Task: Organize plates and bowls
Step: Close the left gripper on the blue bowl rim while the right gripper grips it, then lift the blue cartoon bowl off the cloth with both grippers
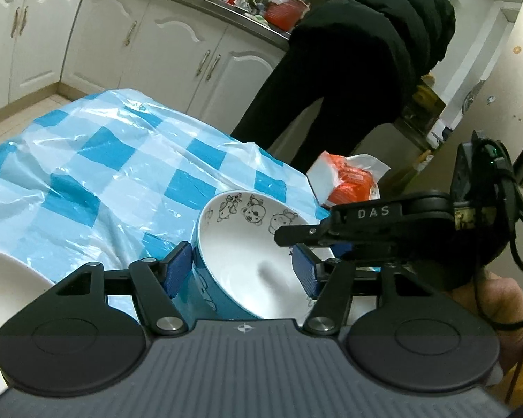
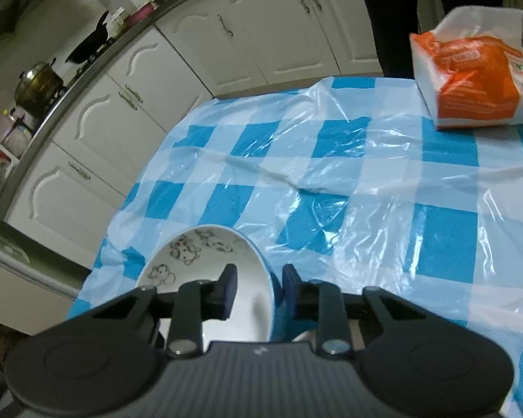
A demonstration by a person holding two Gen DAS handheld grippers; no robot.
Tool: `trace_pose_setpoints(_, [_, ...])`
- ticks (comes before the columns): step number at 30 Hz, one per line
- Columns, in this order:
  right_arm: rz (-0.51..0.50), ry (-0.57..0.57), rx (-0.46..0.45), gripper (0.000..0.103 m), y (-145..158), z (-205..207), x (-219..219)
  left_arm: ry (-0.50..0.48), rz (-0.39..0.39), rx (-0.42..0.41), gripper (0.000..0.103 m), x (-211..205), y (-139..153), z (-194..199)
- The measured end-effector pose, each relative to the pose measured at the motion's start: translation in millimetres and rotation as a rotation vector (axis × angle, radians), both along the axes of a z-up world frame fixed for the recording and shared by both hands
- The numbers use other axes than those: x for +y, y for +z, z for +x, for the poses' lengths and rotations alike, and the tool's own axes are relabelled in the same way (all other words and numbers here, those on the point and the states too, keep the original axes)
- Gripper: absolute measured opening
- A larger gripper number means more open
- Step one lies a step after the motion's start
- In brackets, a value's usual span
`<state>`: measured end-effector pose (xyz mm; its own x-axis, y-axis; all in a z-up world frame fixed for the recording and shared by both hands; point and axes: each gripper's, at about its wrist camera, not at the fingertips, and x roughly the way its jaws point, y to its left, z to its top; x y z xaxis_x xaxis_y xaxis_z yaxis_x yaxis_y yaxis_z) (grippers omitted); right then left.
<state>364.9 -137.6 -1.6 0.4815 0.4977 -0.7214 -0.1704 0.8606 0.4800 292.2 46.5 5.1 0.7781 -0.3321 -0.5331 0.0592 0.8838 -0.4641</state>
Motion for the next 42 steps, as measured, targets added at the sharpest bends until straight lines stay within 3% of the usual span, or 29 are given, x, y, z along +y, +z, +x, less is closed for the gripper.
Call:
trace_pose_setpoints(8, [-0.039, 0.035, -0.008, 0.022, 1, -1, 4, 0.026, 0.107, 0.044, 0.071, -6, -6, 6])
trace_pose_setpoints(10, [-0.043, 0.042, -0.004, 0.022, 1, 0, 4, 0.018, 0.101, 0.055, 0.066, -5, -7, 7])
trace_pose_setpoints(12, [-0.05, 0.049, -0.006, 0.023, 1, 0, 5, 0.003, 0.102, 0.066, 0.053, -6, -8, 8])
trace_pose_setpoints(15, [-0.055, 0.049, -0.015, 0.024, 2, -2, 7, -0.003, 0.108, 0.067, 0.047, -8, -8, 6])
trace_pose_setpoints(31, [0.012, -0.028, -0.058, 0.025, 15, -22, 8, 0.059, 0.008, 0.029, 0.044, 8, 3, -3])
trace_pose_setpoints(42, [0.057, -0.106, -0.129, 0.024, 36, -63, 3, 0.022, -0.06, -0.053, 0.042, 14, 24, -23])
